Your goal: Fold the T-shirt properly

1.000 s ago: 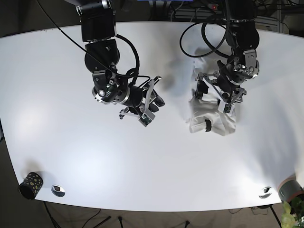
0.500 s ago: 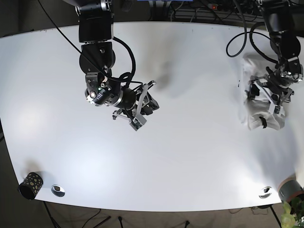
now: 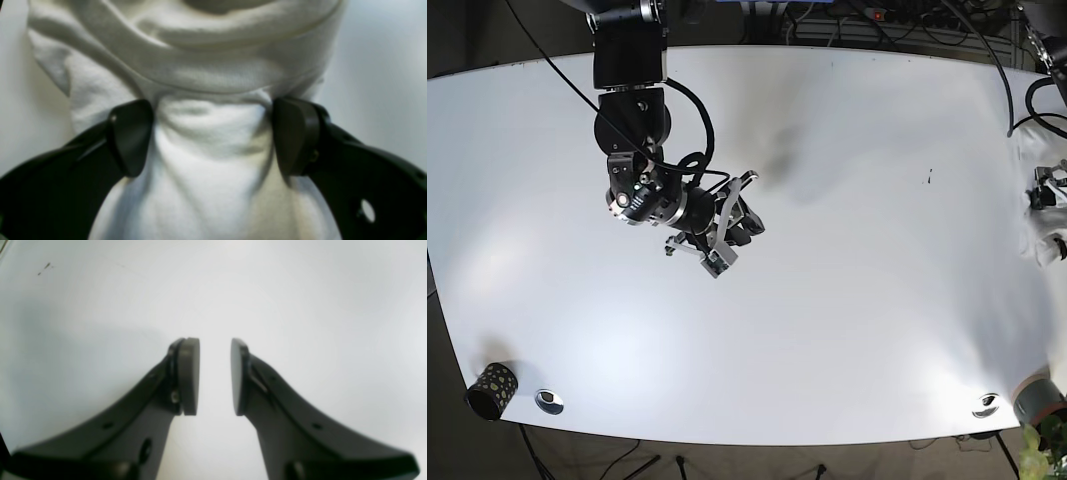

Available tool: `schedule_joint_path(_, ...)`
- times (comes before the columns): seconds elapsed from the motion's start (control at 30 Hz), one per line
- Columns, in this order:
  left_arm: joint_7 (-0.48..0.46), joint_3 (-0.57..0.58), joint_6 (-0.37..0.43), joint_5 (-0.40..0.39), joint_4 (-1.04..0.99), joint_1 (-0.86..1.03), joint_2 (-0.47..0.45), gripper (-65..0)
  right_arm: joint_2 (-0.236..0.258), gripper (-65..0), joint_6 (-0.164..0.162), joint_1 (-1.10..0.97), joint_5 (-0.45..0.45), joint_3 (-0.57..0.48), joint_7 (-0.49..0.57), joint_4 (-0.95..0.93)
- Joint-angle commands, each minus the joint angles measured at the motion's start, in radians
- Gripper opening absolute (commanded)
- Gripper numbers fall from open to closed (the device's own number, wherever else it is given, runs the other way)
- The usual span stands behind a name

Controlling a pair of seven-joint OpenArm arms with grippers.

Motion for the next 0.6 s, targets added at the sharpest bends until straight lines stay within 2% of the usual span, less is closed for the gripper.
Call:
schedule_joint_path(0.0,-0.007,0.013,-0.008,0.017,-0.023,-0.032,-0.061,-12.8,0.0,-50.6,0.006,0.022,0.015,0.002,0.025,0.047)
schedule_joint_path(0.2,-0.004,0.012,-0.045,0.013,0.04,-0.039,-0.107,-12.8,0.018,-50.6,0.006,0.003,0.015,0.0,0.024,0.104)
schedule_joint_path(0.4,0.005,0.009,-0.045,0.011,0.23,-0.032,-0.109,-12.8,0.021,-50.6,0.006,0.003,0.013,0.005,0.024,0.107)
schedule_joint_path(0.5,0.061,-0.017,-0.045,0.01,0.363,0.01,-0.104,-12.8,0.041,-50.6,0.006,0.003,0.013,0.007,0.025,0.107)
schedule_joint_path(0.57,0.108,-0.063,-0.045,0.01,0.474,0.03,-0.066,-12.8,0.057,-50.6,0.006,0.003,0.013,0.007,0.028,0.107)
